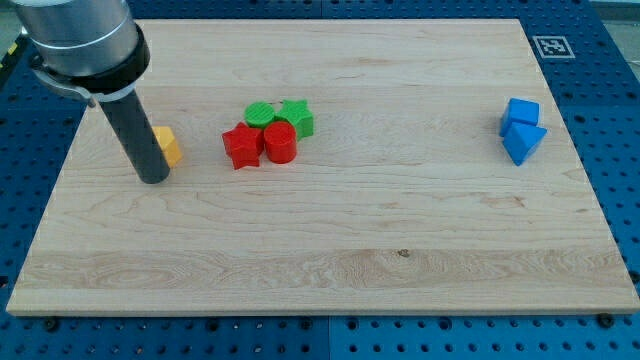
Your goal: Move the arm close to the green star
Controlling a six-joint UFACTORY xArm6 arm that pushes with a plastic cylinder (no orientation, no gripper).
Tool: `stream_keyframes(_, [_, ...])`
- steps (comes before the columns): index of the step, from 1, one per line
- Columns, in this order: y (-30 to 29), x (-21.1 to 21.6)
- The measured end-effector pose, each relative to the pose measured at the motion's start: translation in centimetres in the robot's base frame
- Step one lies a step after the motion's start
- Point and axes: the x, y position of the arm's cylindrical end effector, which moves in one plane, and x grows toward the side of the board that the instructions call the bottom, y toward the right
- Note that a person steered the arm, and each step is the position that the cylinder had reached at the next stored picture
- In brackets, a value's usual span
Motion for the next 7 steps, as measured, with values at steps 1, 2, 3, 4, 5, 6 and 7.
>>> stream_keyframes(1, [1.6, 2.2])
stream_keyframes(2, [6.5, 5.8])
stream_keyframes(3, [11.5, 4.8])
stream_keyframes(4, [15.1, -0.4])
stream_keyframes(5, [16.7, -4.4])
stream_keyframes(6, [17.5, -6.3])
stream_keyframes(7, [17.8, -6.6])
